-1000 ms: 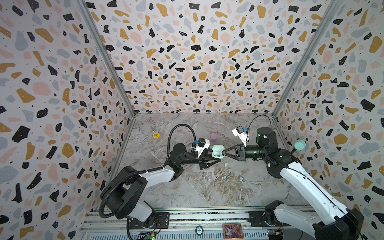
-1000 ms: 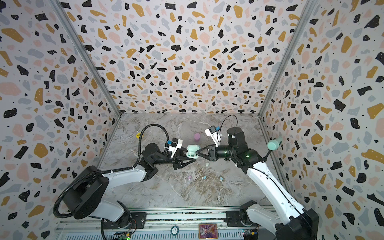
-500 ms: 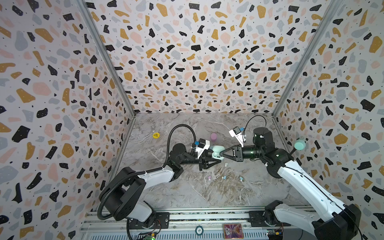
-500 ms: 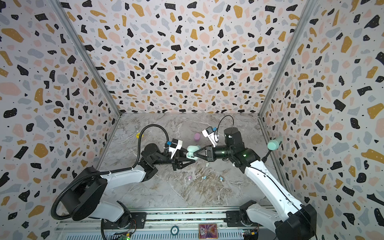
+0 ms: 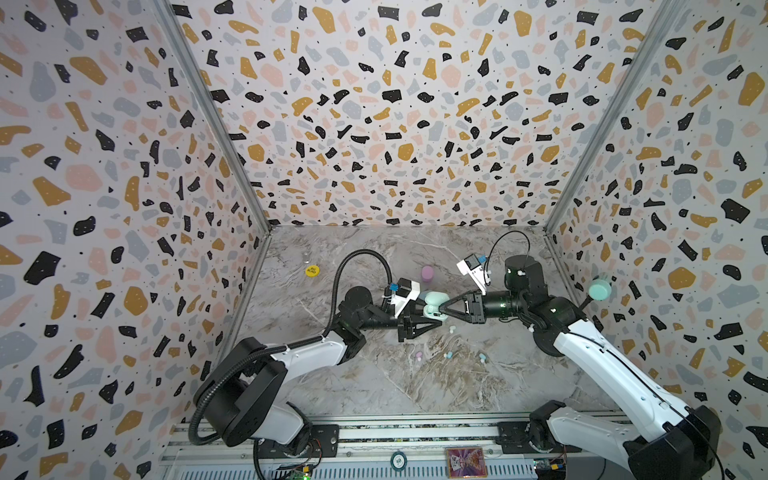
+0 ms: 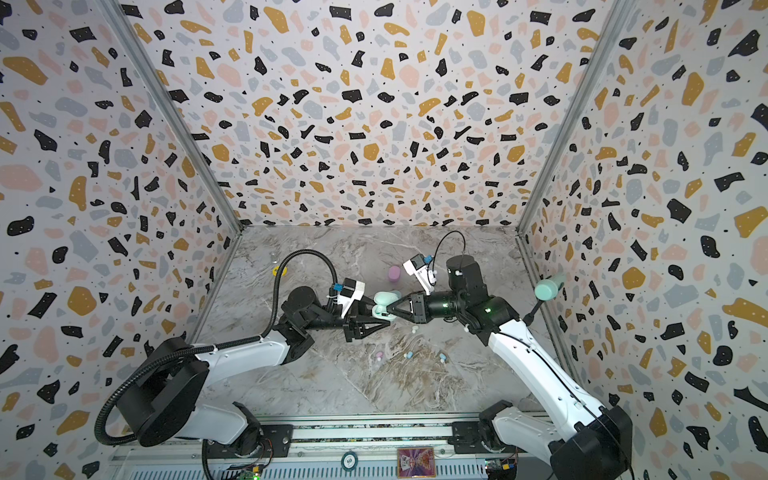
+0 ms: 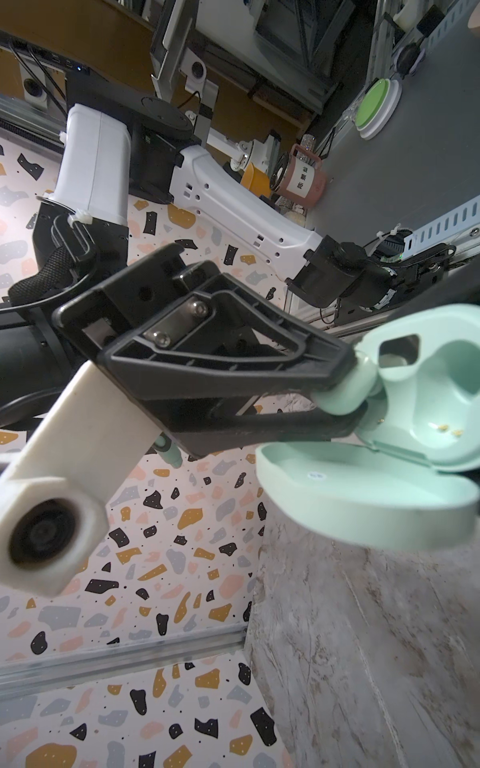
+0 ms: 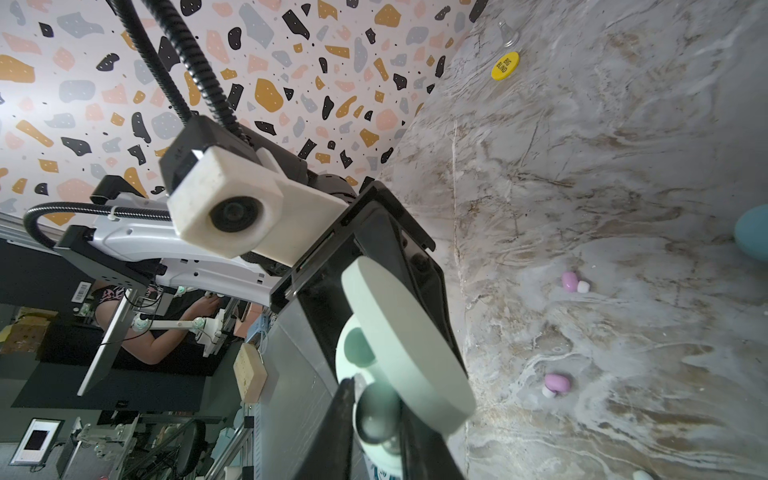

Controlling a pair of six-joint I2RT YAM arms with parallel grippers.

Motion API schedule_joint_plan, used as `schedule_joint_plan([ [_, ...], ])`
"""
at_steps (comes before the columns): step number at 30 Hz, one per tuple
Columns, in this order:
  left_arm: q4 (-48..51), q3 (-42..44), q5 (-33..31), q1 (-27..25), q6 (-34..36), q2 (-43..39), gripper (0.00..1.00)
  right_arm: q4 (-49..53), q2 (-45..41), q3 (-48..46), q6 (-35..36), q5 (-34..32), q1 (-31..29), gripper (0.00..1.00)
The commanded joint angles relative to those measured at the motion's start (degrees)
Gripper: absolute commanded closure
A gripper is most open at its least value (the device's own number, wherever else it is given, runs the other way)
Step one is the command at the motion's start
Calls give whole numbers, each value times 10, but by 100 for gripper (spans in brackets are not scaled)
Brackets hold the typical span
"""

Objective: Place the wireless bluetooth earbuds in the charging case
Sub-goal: 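Press the earbud into the case slot with the right gripper and release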

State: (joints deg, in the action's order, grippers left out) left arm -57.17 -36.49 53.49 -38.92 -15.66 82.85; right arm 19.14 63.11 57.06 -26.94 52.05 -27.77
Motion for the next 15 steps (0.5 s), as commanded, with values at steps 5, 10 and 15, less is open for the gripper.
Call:
schedule_joint_plan([
  [5, -36, -8, 8, -4, 10, -19, 100, 62, 4, 46, 26, -42, -5, 60],
  [10, -30, -5, 5, -3, 11, -22, 100, 85, 5, 62, 34, -59, -10, 50],
  [15, -29, -4, 4, -4, 11, -21, 100, 89, 4, 69, 39, -65, -15, 43],
])
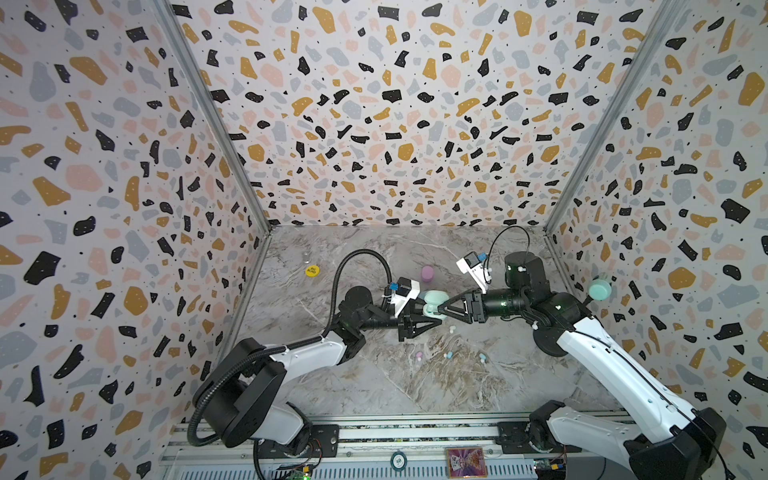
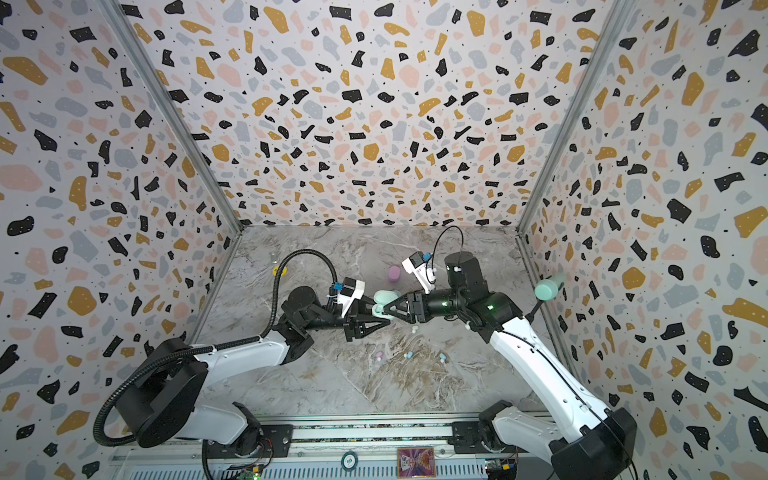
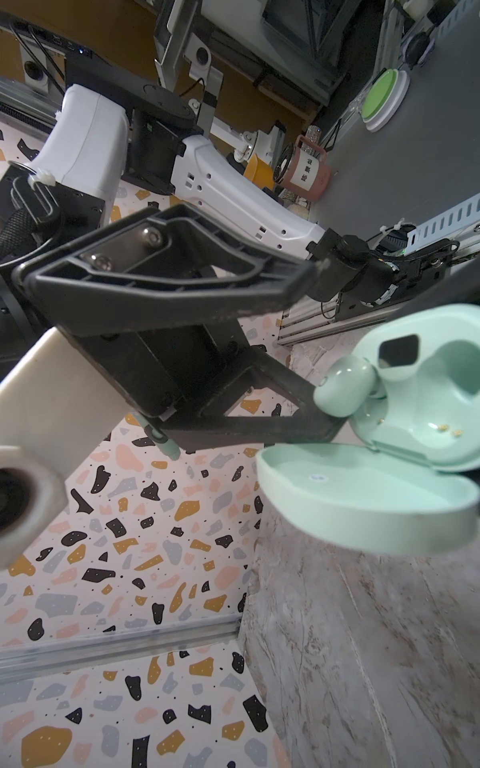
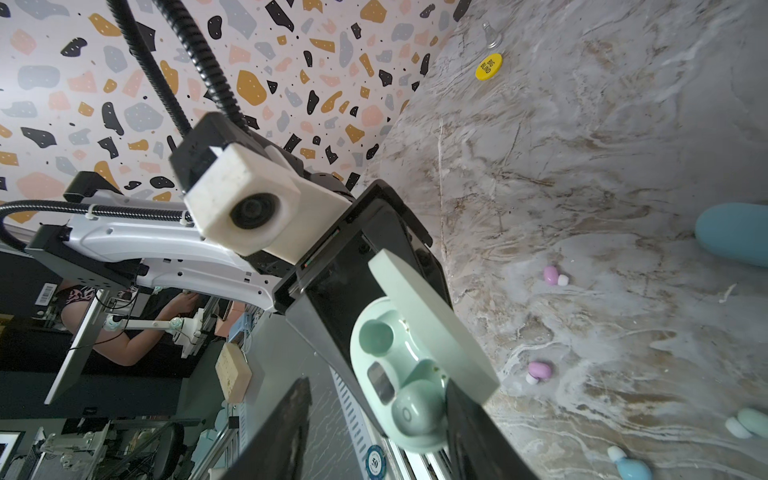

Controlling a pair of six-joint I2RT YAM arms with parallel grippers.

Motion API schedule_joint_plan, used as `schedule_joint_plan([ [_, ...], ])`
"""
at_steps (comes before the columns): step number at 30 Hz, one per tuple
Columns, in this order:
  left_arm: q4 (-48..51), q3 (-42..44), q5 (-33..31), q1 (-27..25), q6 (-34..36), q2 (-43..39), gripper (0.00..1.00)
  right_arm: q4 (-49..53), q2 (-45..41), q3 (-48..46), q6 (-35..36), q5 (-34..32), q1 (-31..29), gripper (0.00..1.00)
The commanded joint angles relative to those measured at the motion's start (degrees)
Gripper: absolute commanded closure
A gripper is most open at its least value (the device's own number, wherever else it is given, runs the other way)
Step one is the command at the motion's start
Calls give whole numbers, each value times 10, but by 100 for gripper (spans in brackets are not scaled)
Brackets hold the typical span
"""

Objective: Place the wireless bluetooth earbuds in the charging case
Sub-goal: 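Press the earbud into the case slot with the right gripper and release, then withdraw the right gripper from the case back toward the earbuds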

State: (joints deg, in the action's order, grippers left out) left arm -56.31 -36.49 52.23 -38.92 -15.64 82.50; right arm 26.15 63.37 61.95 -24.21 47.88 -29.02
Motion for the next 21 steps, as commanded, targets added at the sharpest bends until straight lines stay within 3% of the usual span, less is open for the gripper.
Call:
schedule_joint_plan([
  [1, -37, -4, 16, -4, 10, -18, 100, 18, 1, 20, 12, -25, -2, 42],
  [9, -16, -5, 5, -4, 20, -20, 100, 42, 2, 38, 20, -28, -6, 38],
  [14, 44, 3, -43, 0, 54, -28, 100, 97, -16, 38, 31, -38, -13, 37],
  [21, 5, 40, -91, 21, 4, -48, 100, 163, -53, 17, 26, -75, -16, 32],
])
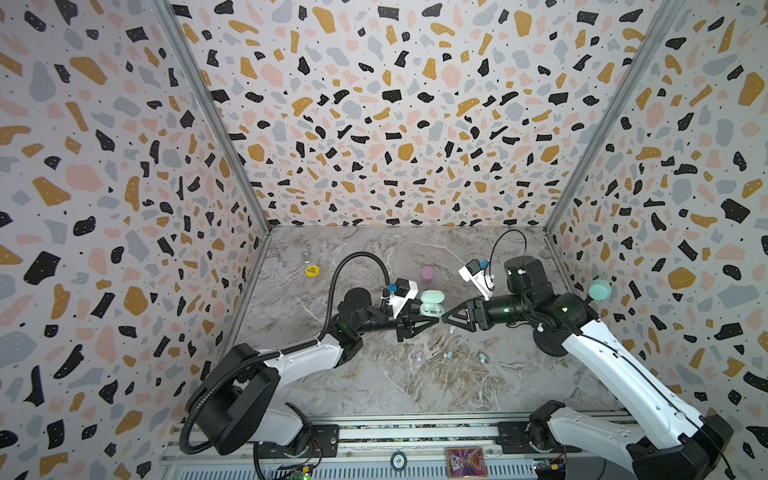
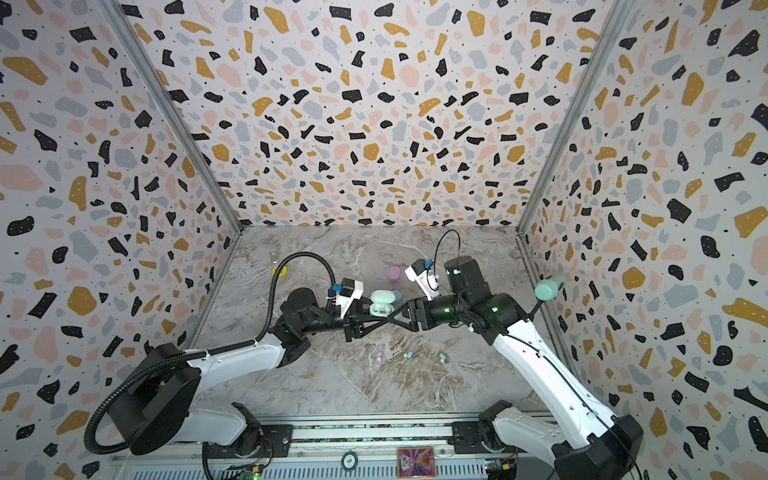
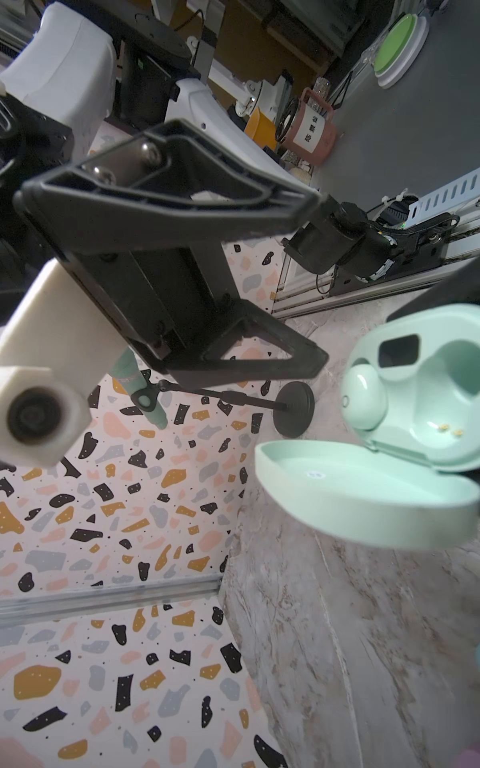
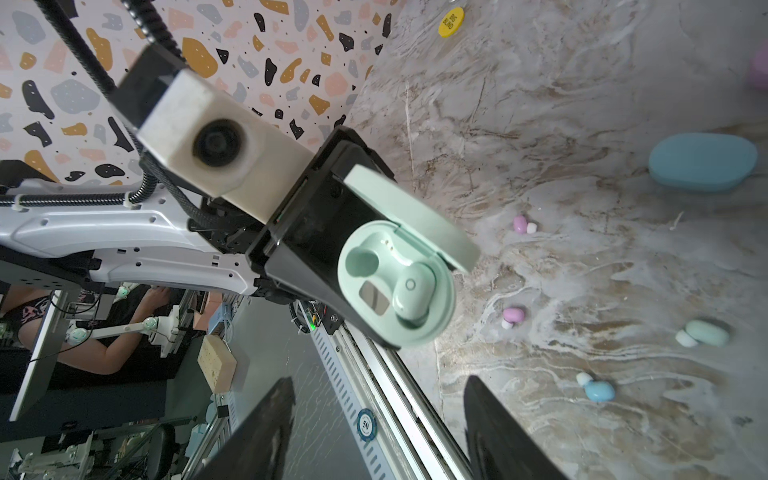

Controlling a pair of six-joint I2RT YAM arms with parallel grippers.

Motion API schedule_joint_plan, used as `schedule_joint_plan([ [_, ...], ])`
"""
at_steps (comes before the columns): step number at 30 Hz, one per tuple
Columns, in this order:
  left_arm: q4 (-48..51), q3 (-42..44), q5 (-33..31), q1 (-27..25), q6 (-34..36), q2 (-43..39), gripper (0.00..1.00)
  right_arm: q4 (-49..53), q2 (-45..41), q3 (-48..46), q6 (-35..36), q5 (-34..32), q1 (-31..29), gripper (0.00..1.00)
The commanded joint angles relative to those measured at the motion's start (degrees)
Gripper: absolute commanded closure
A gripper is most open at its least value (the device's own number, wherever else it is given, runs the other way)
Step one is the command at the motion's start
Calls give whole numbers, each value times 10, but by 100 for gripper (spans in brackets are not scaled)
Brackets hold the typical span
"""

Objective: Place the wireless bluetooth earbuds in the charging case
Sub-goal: 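Withdraw the right gripper from the case back toward the earbuds, then lower the right gripper onto a second mint-green earbud and grasp it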

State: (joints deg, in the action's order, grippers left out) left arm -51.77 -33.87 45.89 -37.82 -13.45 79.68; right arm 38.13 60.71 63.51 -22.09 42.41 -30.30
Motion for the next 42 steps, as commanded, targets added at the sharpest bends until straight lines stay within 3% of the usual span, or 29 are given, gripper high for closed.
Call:
schedule_joint_plan([
  [1, -41, 19, -34, 14, -22, -25, 100, 46, -31, -10, 0, -28, -3, 32],
  [6, -25, 35, -51, 32, -34, -52, 100, 24, -47, -86, -41, -96, -3, 32],
  [16, 38, 54, -104, 40, -31, -103, 100, -95, 1, -197, -218, -243, -5, 31],
  [23, 27, 86, -152, 40, -63, -143, 100, -99, 89, -168, -300, -327, -12, 31],
  [29, 23, 98, -158, 40, -65, -149, 100, -155, 171, -164, -334, -326, -12, 37],
  [42, 20, 109, -158, 41, -49, -151, 100, -207, 298, -117, -317, -322, -2, 44],
])
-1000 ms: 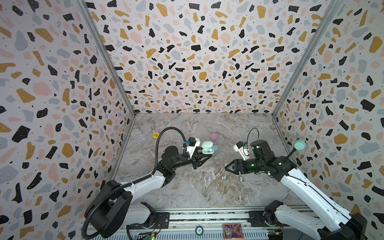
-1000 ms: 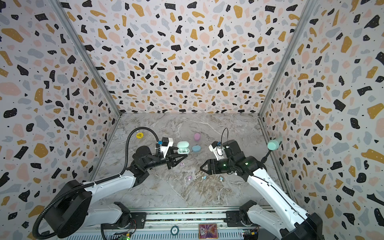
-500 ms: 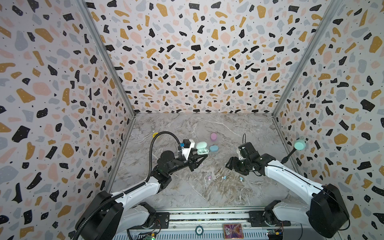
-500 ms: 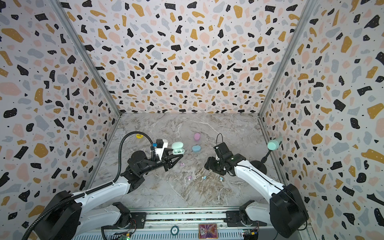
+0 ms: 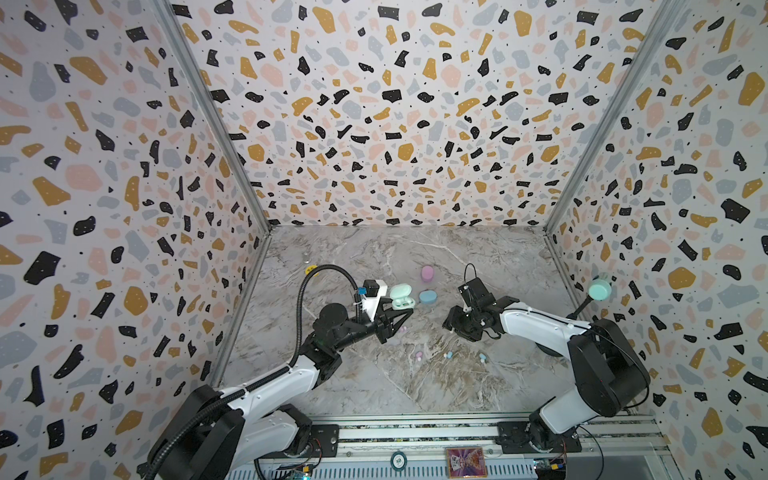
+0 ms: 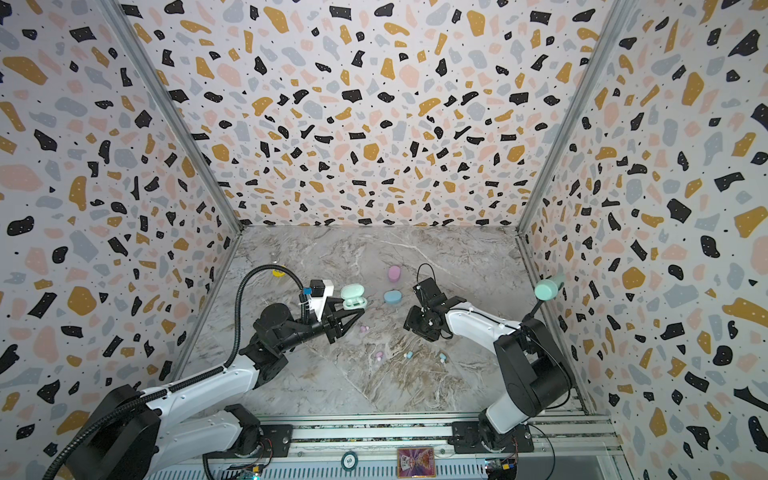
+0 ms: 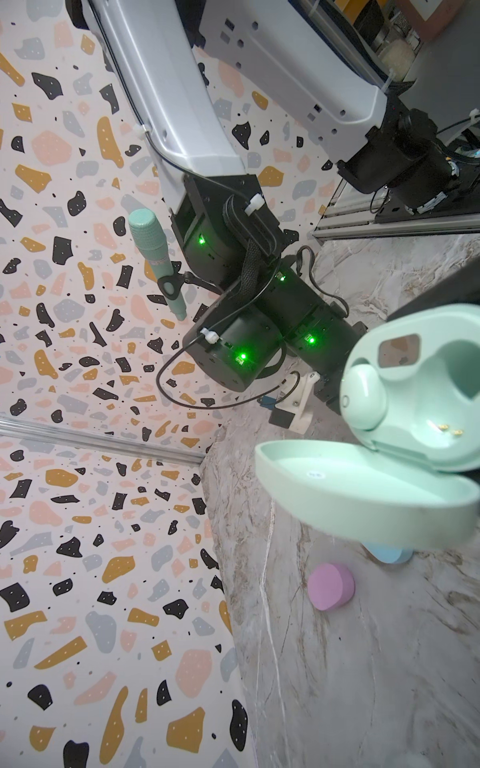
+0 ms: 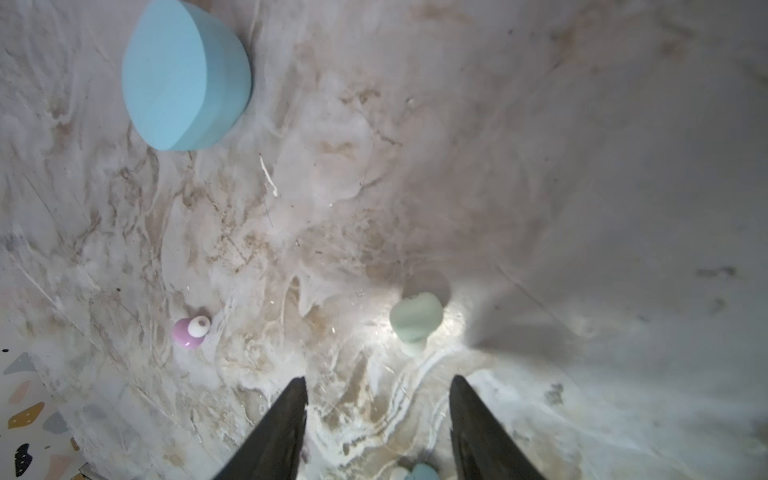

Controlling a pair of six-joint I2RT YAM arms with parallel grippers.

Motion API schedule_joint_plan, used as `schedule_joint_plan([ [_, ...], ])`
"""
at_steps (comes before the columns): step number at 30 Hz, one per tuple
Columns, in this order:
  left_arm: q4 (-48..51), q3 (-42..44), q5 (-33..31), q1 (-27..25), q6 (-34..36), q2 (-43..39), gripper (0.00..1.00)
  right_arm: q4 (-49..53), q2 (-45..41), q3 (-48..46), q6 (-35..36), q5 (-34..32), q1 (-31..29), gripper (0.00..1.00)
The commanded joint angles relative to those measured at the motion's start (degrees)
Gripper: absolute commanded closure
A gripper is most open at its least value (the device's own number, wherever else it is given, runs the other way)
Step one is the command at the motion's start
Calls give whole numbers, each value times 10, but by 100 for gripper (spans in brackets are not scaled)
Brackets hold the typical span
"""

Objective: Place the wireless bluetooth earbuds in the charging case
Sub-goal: 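Lower the right gripper onto a second mint-green earbud and grasp it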

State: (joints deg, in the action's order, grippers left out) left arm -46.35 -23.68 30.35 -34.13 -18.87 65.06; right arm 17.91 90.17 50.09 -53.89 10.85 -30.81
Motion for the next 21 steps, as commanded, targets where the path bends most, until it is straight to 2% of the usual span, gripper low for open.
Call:
schedule_joint_plan([
  [1, -35, 8, -3, 4, 6, -6, 100, -5, 9, 18, 2, -4, 5, 45],
  [21, -39, 10, -6, 13, 5, 2, 100, 22, 79, 70, 52, 13, 18, 47],
])
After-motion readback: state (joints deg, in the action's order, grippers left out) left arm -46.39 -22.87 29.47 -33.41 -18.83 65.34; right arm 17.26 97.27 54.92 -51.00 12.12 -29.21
